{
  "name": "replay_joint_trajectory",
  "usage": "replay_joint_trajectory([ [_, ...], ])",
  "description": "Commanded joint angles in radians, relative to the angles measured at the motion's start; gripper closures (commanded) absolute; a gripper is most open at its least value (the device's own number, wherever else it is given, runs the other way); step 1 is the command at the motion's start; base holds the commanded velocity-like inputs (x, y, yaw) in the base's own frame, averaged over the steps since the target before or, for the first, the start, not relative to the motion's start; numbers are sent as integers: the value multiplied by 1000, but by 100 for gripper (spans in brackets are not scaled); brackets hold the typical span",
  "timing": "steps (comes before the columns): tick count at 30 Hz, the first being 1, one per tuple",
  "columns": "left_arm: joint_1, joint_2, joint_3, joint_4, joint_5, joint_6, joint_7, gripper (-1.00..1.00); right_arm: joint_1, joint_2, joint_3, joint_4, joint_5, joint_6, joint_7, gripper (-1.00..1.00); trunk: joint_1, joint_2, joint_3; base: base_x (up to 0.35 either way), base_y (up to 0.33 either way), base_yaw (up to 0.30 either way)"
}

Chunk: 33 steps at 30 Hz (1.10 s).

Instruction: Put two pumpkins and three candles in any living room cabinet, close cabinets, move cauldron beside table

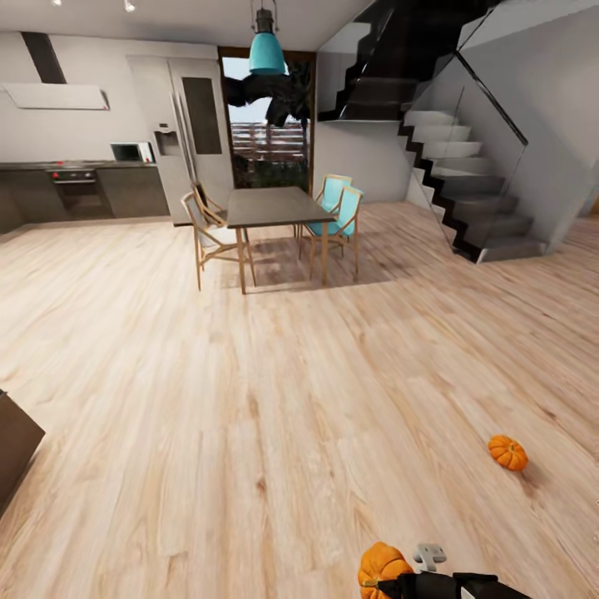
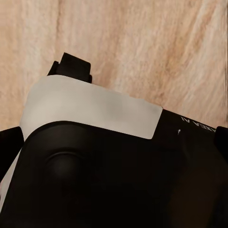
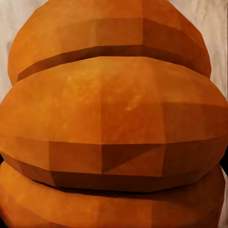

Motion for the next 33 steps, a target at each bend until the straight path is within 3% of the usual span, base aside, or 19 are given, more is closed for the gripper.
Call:
replay_joint_trajectory([
  [1, 0, 0, 0, 0, 0, 0, 0, -100, 0, 0, -4, 0, -1, 0, 0, 100, 0, 0, 0, 337, 0, -283],
  [33, 0, 0, 0, 1, 0, 0, 0, -100, 0, -2, -4, 0, -1, 0, 0, 100, 0, 0, 0, 337, 0, -283],
])
